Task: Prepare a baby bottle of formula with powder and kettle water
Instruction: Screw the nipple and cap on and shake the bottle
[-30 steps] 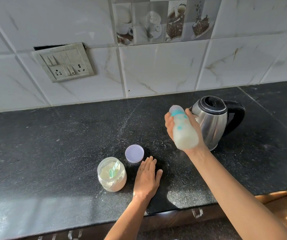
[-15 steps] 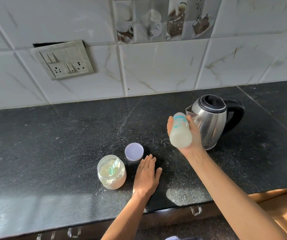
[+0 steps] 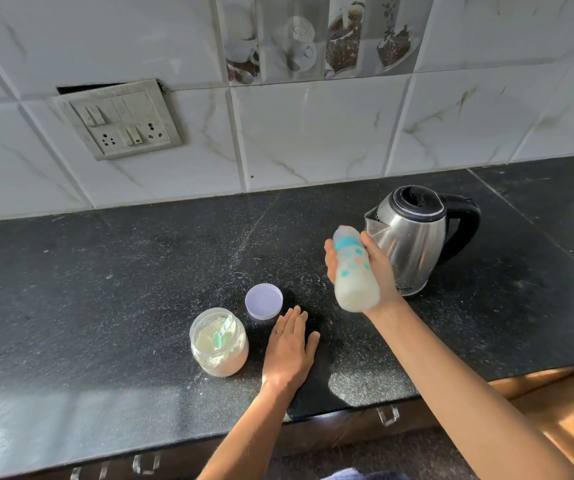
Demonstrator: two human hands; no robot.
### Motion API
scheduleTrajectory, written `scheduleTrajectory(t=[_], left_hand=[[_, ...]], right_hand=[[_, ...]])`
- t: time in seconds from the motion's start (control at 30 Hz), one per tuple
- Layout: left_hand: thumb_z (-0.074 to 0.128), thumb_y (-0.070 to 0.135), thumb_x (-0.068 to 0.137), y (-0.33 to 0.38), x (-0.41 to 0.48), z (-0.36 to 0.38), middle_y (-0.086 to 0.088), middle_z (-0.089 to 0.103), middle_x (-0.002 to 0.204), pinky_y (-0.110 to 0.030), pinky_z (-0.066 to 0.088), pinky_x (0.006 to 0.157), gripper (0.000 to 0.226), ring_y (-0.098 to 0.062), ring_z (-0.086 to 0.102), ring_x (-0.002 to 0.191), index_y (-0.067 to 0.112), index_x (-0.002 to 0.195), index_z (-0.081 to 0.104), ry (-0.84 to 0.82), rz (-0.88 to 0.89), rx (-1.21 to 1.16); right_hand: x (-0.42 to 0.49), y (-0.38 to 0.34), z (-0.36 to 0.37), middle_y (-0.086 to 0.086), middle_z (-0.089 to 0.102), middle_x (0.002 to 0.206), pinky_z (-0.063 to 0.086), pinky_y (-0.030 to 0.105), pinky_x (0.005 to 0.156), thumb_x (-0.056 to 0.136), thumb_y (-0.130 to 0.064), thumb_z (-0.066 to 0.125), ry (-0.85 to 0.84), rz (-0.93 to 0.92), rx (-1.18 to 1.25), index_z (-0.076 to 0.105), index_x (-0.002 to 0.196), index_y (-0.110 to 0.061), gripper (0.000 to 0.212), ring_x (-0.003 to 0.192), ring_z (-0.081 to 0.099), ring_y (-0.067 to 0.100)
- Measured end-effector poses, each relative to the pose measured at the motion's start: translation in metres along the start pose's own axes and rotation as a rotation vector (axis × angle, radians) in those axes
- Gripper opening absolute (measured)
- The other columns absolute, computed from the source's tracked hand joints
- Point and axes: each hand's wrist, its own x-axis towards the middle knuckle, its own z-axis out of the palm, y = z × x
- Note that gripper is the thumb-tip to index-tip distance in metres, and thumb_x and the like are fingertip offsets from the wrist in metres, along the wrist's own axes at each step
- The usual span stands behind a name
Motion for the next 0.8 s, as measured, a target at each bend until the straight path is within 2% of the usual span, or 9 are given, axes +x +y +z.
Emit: scheduleTrajectory(t=[0.07, 0.2, 0.27, 0.33, 0.4, 0.5, 0.63, 0.73, 0.8], left_hand=[[0.016, 0.053, 0.092, 0.0, -0.001, -0.001, 0.0, 0.034, 0.152, -0.02, 0.0, 0.115, 0.067, -0.011, 0.019, 0.143, 0.015, 0.141, 0.041, -0.001, 0.001, -0.002], [0.015, 0.053, 0.092, 0.001, 0.0, 0.0, 0.0, 0.034, 0.152, -0.02, 0.0, 0.115, 0.067, -0.01, 0.019, 0.143, 0.015, 0.141, 0.041, 0.006, -0.001, -0.001], [0.015, 0.053, 0.092, 0.001, -0.001, 0.0, 0.001, 0.033, 0.152, -0.019, -0.001, 0.114, 0.067, -0.01, 0.018, 0.143, 0.016, 0.142, 0.04, 0.003, -0.005, -0.002], [0.017, 0.053, 0.093, 0.001, -0.001, 0.0, 0.001, 0.033, 0.152, -0.019, -0.002, 0.113, 0.066, -0.01, 0.019, 0.143, 0.015, 0.141, 0.041, 0.006, -0.005, -0.001], [0.018, 0.052, 0.093, 0.001, -0.002, 0.0, 0.0, 0.034, 0.152, -0.017, -0.003, 0.113, 0.065, -0.01, 0.02, 0.143, 0.016, 0.14, 0.042, 0.01, -0.008, -0.001], [0.016, 0.053, 0.092, 0.001, 0.0, 0.0, 0.001, 0.034, 0.152, -0.017, -0.004, 0.112, 0.066, -0.01, 0.019, 0.143, 0.016, 0.14, 0.041, 0.015, -0.009, 0.004], [0.012, 0.055, 0.09, 0.002, -0.001, 0.0, 0.002, 0.032, 0.153, -0.014, -0.009, 0.111, 0.07, -0.009, 0.017, 0.144, 0.017, 0.141, 0.04, 0.011, -0.007, 0.01], [0.013, 0.055, 0.09, 0.002, -0.001, 0.0, 0.001, 0.033, 0.152, -0.015, -0.008, 0.111, 0.069, -0.009, 0.018, 0.143, 0.017, 0.141, 0.04, 0.013, -0.007, 0.006], [0.013, 0.054, 0.091, 0.002, -0.001, -0.001, 0.001, 0.033, 0.152, -0.016, -0.006, 0.112, 0.068, -0.01, 0.018, 0.143, 0.017, 0.141, 0.04, 0.014, -0.009, 0.005]], right_hand=[[-0.001, -0.002, -0.004, 0.012, 0.064, 0.098, 0.059, 0.033, 0.061, 0.088, -0.045, 0.059, 0.046, 0.006, 0.092, 0.051, 0.125, -0.01, 0.051, 0.074, 0.068, 0.023], [-0.002, -0.006, 0.0, 0.015, 0.061, 0.097, 0.057, 0.032, 0.058, 0.085, -0.039, 0.062, 0.001, 0.007, -0.151, 0.057, 0.121, -0.017, 0.043, 0.069, 0.064, 0.023], [-0.001, -0.009, 0.003, 0.014, 0.065, 0.095, 0.058, 0.032, 0.056, 0.084, -0.04, 0.06, 0.056, -0.013, -0.007, 0.053, 0.123, -0.014, 0.049, 0.069, 0.068, 0.024], [-0.002, -0.011, 0.001, 0.017, 0.065, 0.094, 0.06, 0.035, 0.058, 0.078, -0.036, 0.069, 0.094, -0.016, 0.127, 0.047, 0.13, -0.011, 0.062, 0.072, 0.07, 0.027], [-0.004, -0.013, 0.002, 0.017, 0.062, 0.098, 0.059, 0.035, 0.061, 0.077, -0.033, 0.073, 0.007, 0.057, -0.016, 0.046, 0.131, -0.016, 0.063, 0.074, 0.067, 0.026], [-0.009, -0.013, 0.008, 0.015, 0.061, 0.098, 0.057, 0.032, 0.059, 0.079, -0.036, 0.072, -0.122, -0.046, -0.242, 0.053, 0.125, -0.021, 0.052, 0.07, 0.064, 0.023], [-0.01, -0.012, 0.008, 0.011, 0.065, 0.099, 0.059, 0.033, 0.064, 0.057, -0.028, 0.089, -0.051, -0.054, 0.032, 0.05, 0.127, -0.015, 0.081, 0.075, 0.068, 0.023], [-0.013, -0.008, 0.008, 0.013, 0.062, 0.1, 0.057, 0.032, 0.061, 0.081, -0.035, 0.067, -0.018, -0.074, -0.172, 0.051, 0.126, -0.022, 0.049, 0.072, 0.064, 0.022], [-0.011, -0.008, 0.01, 0.011, 0.062, 0.1, 0.057, 0.032, 0.06, 0.088, -0.039, 0.053, 0.05, -0.078, -0.167, 0.048, 0.128, -0.02, 0.045, 0.071, 0.064, 0.021]])
